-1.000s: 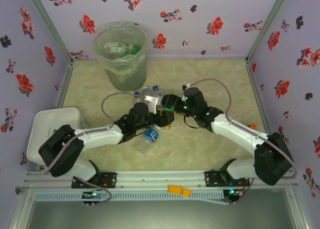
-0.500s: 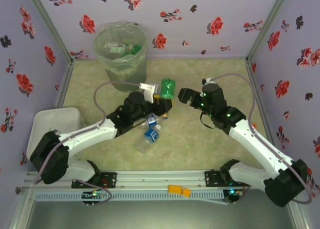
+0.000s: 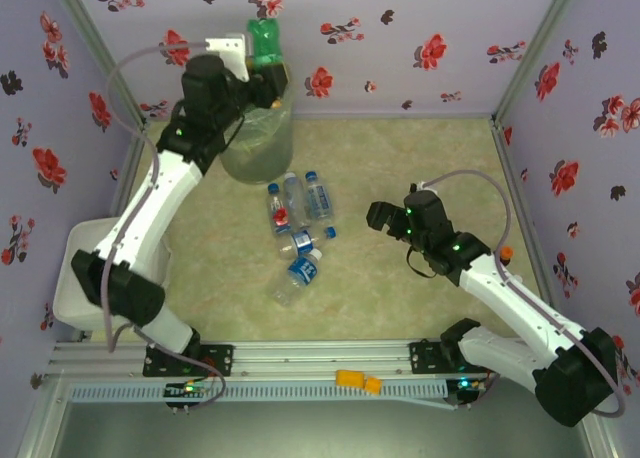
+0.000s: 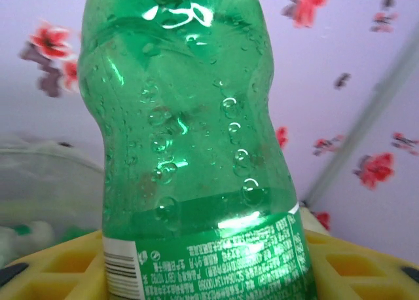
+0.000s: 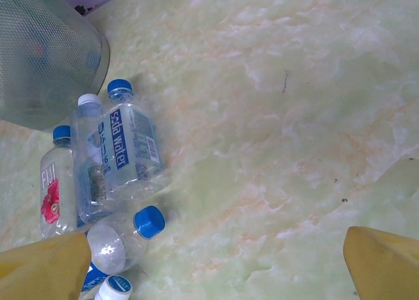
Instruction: Put the plastic bottles in the bin
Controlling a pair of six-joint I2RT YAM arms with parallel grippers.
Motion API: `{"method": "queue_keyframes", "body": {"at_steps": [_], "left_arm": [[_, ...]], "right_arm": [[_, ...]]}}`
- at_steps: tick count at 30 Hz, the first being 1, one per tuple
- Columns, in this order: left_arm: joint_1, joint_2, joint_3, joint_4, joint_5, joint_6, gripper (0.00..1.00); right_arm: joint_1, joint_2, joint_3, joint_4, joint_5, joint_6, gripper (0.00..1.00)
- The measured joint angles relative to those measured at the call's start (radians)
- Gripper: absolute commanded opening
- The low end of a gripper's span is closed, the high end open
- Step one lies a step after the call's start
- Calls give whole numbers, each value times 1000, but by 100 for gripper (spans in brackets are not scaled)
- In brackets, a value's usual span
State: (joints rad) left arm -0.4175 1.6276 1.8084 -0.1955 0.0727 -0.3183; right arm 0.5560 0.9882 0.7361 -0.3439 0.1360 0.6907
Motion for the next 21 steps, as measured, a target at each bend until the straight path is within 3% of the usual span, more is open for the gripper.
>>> {"method": "queue_keyframes", "body": {"at_steps": [6, 12, 13, 17, 18, 21], "left_arm": [[96, 220, 301, -255, 8, 19, 33], [135, 414, 546, -469, 18, 19, 40], [137, 440, 576, -495, 19, 19, 45], [137, 524, 654, -580, 37, 17, 94], [137, 532, 658, -594, 40, 13, 100], [137, 537, 658, -621, 52, 7, 100]], "right_arm": [[0, -1, -6, -1, 19, 0, 100], [0, -13, -41, -13, 22, 1, 100], [0, -19, -48, -16, 22, 1, 100], [0, -48, -62, -35, 23, 1, 100], [0, -54, -62, -40, 26, 1, 100], [0, -71, -62, -51, 31, 0, 100]]}}
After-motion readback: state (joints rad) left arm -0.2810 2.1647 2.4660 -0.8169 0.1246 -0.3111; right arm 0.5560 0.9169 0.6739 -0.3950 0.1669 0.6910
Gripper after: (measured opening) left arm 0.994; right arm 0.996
